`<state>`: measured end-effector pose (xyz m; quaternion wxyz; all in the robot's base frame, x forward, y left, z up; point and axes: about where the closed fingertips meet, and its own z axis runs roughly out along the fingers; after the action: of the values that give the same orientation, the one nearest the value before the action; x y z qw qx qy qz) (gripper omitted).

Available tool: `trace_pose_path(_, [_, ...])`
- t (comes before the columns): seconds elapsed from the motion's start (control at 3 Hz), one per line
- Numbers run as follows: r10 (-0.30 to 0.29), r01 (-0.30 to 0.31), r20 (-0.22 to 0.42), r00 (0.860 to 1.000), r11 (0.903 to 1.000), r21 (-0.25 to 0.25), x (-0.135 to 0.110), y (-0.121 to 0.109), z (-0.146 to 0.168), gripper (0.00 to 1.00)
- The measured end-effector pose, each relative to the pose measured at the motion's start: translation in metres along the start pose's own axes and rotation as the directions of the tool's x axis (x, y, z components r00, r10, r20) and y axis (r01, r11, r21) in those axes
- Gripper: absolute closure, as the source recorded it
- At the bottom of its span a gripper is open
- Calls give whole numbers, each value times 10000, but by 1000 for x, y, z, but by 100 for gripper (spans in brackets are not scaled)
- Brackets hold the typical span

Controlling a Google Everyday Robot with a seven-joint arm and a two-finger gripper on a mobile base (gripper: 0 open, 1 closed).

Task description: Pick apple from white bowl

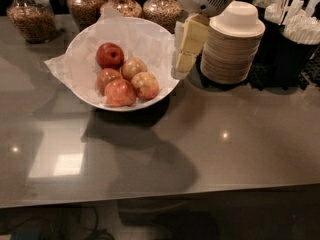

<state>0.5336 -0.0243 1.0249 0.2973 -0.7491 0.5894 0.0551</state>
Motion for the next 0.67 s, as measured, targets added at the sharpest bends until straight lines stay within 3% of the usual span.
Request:
trace_pose_path(0.33, [12, -12, 80, 10000, 10000, 0, -1, -2, 1, 0])
trace_pose_path(0.67, [361, -372, 354, 9987, 9988, 329, 6, -1, 2, 0])
